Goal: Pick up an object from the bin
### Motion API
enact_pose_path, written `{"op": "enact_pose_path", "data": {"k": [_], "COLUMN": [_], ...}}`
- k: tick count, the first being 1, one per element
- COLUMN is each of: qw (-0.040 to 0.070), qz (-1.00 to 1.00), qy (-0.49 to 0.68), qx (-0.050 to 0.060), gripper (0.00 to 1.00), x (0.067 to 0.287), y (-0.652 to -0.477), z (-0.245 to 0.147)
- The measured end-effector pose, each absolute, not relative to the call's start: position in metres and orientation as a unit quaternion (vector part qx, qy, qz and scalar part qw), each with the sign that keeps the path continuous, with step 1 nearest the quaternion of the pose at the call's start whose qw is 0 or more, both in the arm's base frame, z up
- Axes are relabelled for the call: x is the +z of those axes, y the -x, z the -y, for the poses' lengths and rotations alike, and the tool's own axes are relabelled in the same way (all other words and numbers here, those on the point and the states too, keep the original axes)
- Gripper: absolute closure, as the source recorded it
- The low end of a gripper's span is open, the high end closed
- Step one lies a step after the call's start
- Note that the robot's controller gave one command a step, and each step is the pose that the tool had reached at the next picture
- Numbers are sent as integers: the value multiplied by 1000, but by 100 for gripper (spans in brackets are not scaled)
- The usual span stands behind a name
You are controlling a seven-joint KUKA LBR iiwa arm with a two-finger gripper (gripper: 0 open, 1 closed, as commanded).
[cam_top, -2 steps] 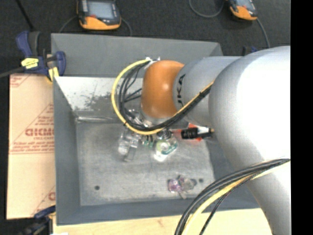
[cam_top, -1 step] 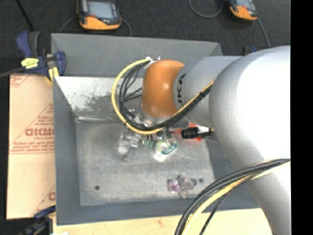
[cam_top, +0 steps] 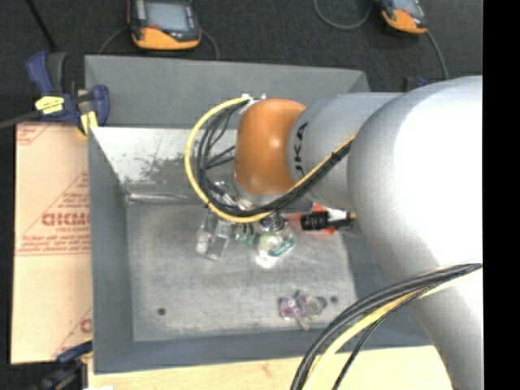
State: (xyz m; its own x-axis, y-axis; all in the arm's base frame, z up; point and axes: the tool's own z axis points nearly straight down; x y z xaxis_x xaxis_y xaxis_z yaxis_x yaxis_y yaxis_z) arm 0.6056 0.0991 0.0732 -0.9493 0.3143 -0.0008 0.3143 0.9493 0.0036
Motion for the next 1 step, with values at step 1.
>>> {"op": "enact_pose_path", "data": {"k": [1], "qw": [1], "qz": [-987], "qy": [-158], "qx": [0], "gripper": [100], "x": [99], "y": [-606], "z": [-98]}}
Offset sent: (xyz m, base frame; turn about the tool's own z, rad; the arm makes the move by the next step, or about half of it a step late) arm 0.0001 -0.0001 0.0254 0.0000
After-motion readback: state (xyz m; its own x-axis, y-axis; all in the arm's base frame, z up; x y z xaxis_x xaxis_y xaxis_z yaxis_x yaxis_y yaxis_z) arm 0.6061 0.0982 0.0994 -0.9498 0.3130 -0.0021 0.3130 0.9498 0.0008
